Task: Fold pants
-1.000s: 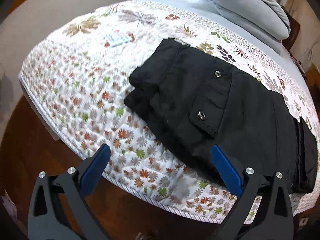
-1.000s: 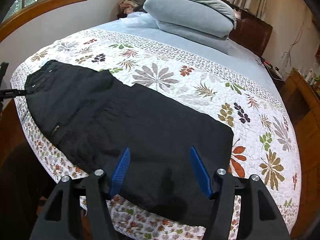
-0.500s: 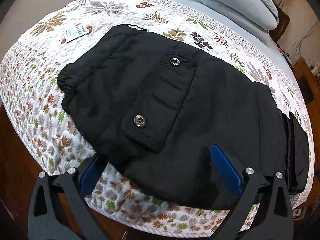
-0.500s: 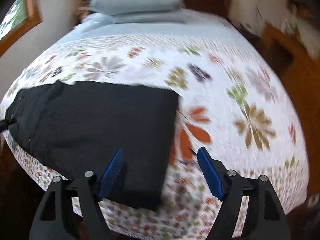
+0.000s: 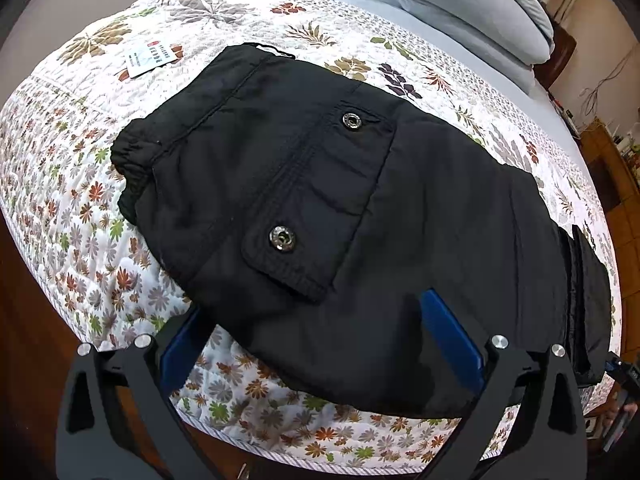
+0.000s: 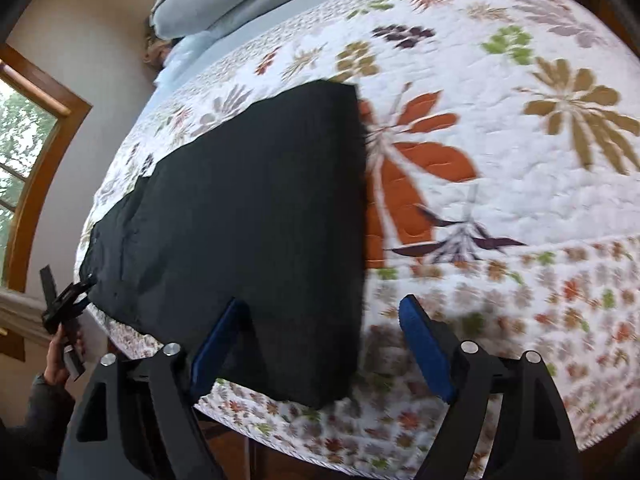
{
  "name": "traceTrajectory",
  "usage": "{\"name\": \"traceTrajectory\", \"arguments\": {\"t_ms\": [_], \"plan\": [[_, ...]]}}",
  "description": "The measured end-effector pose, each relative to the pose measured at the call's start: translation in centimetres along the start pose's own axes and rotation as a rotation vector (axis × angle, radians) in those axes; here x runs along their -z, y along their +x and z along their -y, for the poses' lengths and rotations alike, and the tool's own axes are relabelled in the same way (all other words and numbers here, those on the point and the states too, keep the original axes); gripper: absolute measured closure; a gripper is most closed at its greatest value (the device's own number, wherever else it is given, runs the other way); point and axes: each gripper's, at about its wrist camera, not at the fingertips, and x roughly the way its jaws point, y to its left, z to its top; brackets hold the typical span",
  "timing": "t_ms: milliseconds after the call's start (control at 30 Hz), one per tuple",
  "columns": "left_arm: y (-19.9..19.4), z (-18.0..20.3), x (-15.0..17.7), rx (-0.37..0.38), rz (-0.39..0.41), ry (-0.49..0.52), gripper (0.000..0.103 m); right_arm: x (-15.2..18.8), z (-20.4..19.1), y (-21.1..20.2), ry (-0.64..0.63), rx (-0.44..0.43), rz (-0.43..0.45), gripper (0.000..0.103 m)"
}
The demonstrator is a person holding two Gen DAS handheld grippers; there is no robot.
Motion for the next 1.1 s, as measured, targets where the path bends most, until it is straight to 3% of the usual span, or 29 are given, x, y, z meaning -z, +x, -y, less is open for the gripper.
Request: {"name": "traceTrajectory", "arguments": {"t_ms": [133, 200, 267, 333, 400, 533, 900, 967, 1100], "plan": [[0.5, 0.0, -0.4, 0.009, 0.002, -0.005, 0.003, -1.4, 0.0, 2.2, 0.037, -0.124, -0.040, 0.018], [0.7, 0.2, -0.5, 0.010, 0.000, -0.004, 0.003, -1.9, -0.4, 3.0, 0.033, -0.132, -0.049, 0.022], [1.0, 0.4, -0.7, 0.009, 0.000, -0.002, 0.003, -2.4, -1.0, 3.3, -0.011, -0.115, -0.052, 0.030], [1.2, 0.6, -0.9, 0.010, 0.003, -0.001, 0.003, -2.8, -0.9, 2.9, -0.007, -0.137, -0.050, 0.052], [1.4, 0.9, -1.1, 0.009, 0.004, 0.001, 0.003, -3.3, -0.2, 2.1, 0.017, -0.170, -0.043, 0.068], [1.9, 2.0, -1.6, 0.012, 0.015, 0.004, 0.003, -4.2, -0.3, 0.9, -0.041, -0.150, -0.032, 0.079], [5.4, 9.6, -4.9, 0.097, 0.007, 0.095, 0.003, -5.5, 2.8, -3.2, -0.057, 0.023, 0.051, 0.080], [6.0, 10.6, -5.1, 0.074, 0.009, 0.111, 0.003, -5.4, 3.2, -3.0, -0.058, 0.039, 0.035, 0.076], [5.5, 9.6, -4.7, 0.082, 0.020, 0.094, 0.003, -5.3, 3.0, -3.0, -0.067, 0.097, 0.033, 0.054]]}}
